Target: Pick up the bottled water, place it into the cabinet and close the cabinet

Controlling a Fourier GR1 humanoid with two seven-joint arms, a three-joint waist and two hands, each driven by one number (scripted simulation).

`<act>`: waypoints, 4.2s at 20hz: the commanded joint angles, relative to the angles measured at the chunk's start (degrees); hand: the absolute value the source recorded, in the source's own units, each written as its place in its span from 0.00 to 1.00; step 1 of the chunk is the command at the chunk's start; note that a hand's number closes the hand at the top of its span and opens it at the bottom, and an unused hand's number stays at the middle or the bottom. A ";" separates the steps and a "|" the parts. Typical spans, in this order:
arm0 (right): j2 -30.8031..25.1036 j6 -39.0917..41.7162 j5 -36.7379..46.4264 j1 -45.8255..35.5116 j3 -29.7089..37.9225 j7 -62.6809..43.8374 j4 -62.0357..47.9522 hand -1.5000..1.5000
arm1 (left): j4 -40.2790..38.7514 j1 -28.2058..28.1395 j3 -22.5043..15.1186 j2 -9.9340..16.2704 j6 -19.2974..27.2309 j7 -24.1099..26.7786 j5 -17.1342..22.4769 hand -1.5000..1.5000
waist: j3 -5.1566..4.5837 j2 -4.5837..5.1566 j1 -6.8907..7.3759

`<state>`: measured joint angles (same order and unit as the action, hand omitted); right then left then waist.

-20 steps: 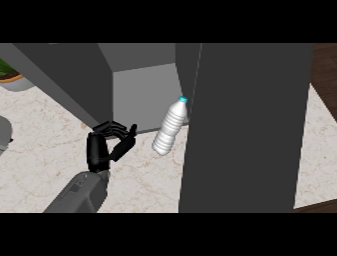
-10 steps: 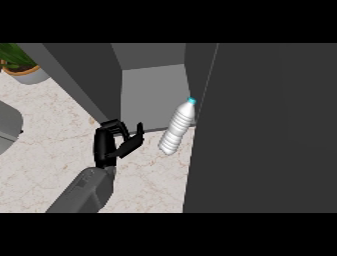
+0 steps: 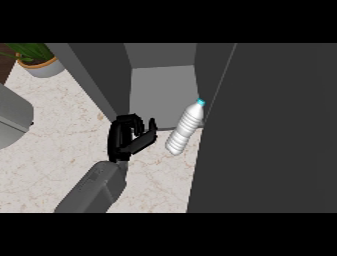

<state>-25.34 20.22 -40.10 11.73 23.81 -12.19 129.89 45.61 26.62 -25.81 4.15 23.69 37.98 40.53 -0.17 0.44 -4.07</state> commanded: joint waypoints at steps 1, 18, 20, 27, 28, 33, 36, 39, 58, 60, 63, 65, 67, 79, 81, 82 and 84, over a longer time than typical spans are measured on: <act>-0.23 1.81 -1.86 3.37 2.17 -0.62 3.02 1.00 | 3.07 4.02 -1.40 -3.40 -7.59 2.81 -0.42 1.00 | 0.11 -0.63 1.26; 1.43 -2.02 -0.19 4.94 -3.93 -7.58 15.61 1.00 | 25.17 -14.40 -3.82 10.58 -24.29 -4.13 -0.37 0.00 | 0.10 -0.84 4.70; 2.23 -0.88 2.41 6.69 -5.37 -6.33 19.78 1.00 | 27.00 -17.98 -4.41 11.84 -25.60 -3.46 0.15 0.00 | 0.05 -1.15 4.27; 0.06 -4.59 1.47 3.25 -14.19 -10.38 20.43 1.00 | 38.71 -26.85 -2.19 19.75 -24.75 -3.25 0.12 0.00 | 0.03 -1.13 5.20; 0.97 -2.97 0.38 6.63 -16.24 -10.16 21.97 1.00 | 39.74 -29.64 -0.89 21.52 -25.57 -2.19 1.03 0.00 | 0.05 -1.35 4.56; 2.12 -7.45 5.20 2.21 -26.27 -11.43 20.78 1.00 | 42.44 -35.60 2.22 26.65 -25.25 0.19 -0.27 0.00 | -0.03 -1.16 5.13; 1.75 -9.75 6.10 0.08 -32.27 -13.08 21.15 1.00 | 42.81 -36.50 5.40 30.84 -24.89 -0.15 -0.59 0.00 | -0.10 -1.43 4.68; 0.72 -13.01 7.43 -6.33 -35.77 -14.93 19.50 1.00 | 46.30 -38.91 7.34 33.95 -27.53 0.40 0.85 0.00 | -0.17 -1.45 5.30; 25.01 -45.61 31.13 -48.15 -72.76 -20.12 -12.40 1.00 | 56.61 -46.77 15.09 43.04 -33.36 -2.92 7.56 0.00 | -0.07 -1.16 6.68; 25.14 -50.76 29.14 -53.72 -72.38 -19.65 -17.30 1.00 | 58.23 -49.18 15.19 43.17 -34.14 -1.67 6.63 0.00 | -0.03 -1.02 7.55; 25.24 -59.16 23.50 -60.83 -72.40 -17.43 -22.14 1.00 | 58.26 -48.64 16.19 42.66 -33.32 -2.63 6.61 0.00 | 0.03 -0.68 7.27; 25.28 -59.57 16.69 -65.30 -68.22 -14.99 -26.35 1.00 | 59.90 -47.62 17.82 44.05 -33.96 -5.00 9.34 0.00 | 0.09 -0.32 7.82; 25.30 -63.42 12.89 -69.45 -66.76 -14.82 -28.83 1.00 | 61.30 -49.66 17.14 43.48 -33.73 -4.25 7.43 0.00 | 0.08 -0.44 7.97; 25.32 -30.75 -5.13 -66.69 -60.92 -11.11 -42.38 1.00 | 66.43 -52.99 21.76 42.59 -32.58 -7.34 7.72 0.00 | 0.19 -0.31 5.81; 23.17 -24.91 -5.02 -66.51 -56.25 -9.13 -46.72 1.00 | 66.56 -54.98 23.15 43.17 -34.75 -7.61 8.29 0.00 | 0.19 -0.28 5.89; 24.66 -25.28 -4.66 -70.04 -53.77 -10.05 -49.12 1.00 | 64.40 -51.33 23.65 42.06 -32.61 -8.83 8.48 0.00 | 0.16 -0.24 5.29; 24.13 -23.22 -2.25 -67.98 -54.23 -5.66 -52.97 1.00 | 67.51 -53.86 23.90 42.67 -32.87 -9.84 8.83 0.00 | 0.18 -0.17 5.68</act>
<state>0.01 -7.64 -43.24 -56.81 -34.34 -21.00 85.73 111.50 -26.35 -2.62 47.28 -9.65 29.45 49.50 -0.10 -0.67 1.99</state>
